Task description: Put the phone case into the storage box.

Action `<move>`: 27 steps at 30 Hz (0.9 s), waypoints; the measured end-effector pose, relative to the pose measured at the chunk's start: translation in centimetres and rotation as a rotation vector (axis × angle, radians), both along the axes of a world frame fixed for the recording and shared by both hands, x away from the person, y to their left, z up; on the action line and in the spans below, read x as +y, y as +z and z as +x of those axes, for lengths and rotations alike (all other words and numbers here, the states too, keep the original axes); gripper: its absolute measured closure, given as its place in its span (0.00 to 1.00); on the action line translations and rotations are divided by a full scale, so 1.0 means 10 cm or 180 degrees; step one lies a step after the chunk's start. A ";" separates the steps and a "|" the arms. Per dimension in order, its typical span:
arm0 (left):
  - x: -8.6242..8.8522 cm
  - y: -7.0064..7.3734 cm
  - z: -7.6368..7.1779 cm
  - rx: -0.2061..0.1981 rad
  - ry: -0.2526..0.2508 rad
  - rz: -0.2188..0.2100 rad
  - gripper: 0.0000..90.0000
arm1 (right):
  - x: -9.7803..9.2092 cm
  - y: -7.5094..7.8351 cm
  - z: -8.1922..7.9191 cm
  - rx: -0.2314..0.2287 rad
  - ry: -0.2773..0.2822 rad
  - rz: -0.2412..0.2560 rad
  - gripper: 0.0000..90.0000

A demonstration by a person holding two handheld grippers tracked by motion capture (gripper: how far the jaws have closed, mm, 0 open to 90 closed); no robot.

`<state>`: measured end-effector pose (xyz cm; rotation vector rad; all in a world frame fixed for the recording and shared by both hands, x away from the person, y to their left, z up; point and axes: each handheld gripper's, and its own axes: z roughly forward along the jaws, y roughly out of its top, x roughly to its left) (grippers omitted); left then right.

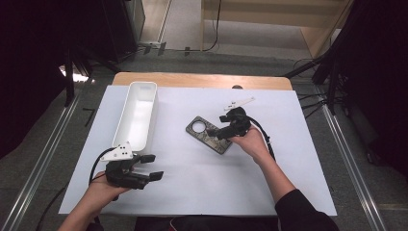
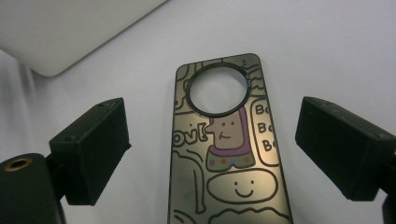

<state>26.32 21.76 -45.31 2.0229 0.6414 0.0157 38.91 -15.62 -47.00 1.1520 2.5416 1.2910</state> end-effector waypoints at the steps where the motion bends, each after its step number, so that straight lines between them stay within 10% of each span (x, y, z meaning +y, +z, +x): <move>1: 0.00 0.00 0.00 -0.0002 -0.0002 0.0000 0.31 | 0.00 -0.02 0.00 -0.0012 -0.0009 -0.0014 0.10; 27: -0.01 0.00 0.00 0.0008 -0.0010 0.0004 0.31 | -0.02 -0.27 -0.02 0.0030 -0.0032 -0.0039 0.10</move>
